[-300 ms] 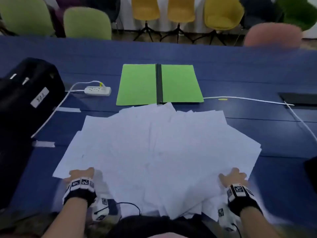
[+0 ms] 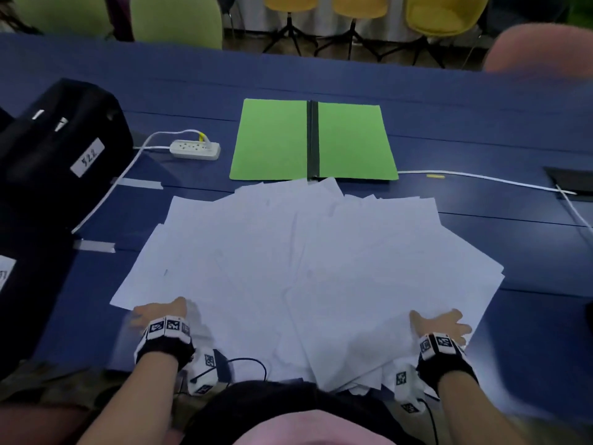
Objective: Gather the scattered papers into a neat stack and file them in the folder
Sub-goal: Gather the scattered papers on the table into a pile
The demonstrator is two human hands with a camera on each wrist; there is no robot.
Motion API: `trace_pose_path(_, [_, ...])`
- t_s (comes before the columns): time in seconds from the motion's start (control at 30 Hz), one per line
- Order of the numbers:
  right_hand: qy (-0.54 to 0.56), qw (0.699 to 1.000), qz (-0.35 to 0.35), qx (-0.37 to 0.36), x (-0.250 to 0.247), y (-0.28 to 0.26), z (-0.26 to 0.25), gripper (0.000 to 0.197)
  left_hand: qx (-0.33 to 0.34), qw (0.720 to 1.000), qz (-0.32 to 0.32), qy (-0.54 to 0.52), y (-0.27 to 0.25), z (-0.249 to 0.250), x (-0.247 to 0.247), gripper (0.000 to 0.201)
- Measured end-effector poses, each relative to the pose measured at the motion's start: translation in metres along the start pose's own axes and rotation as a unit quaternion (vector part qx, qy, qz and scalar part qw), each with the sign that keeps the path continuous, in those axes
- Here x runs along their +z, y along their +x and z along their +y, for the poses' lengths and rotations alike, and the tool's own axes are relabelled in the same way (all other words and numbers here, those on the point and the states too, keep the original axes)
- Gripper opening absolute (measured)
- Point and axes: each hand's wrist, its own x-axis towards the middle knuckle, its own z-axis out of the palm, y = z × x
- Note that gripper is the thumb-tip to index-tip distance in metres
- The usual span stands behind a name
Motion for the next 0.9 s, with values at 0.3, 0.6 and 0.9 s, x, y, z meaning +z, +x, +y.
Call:
trace_pose_path(0.3, [0.202, 0.979, -0.026, 0.016, 0.010, -0.015, -0.005, 0.075, -0.028, 0.998, -0.002, -0.048, -0.011, 0.005, 0.005, 0.086])
trace_pose_path(0.6, [0.197, 0.979, 0.009, -0.050, 0.004, -0.006, -0.012, 0.058, 0.134, 0.988, -0.005, -0.074, -0.010, 0.011, 0.000, 0.020])
trace_pose_path(0.9, [0.125, 0.984, 0.005, 0.127, 0.010, -0.014, -0.019, 0.089, -0.025, 0.989, -0.072, -0.126, -0.041, 0.032, 0.013, 0.090])
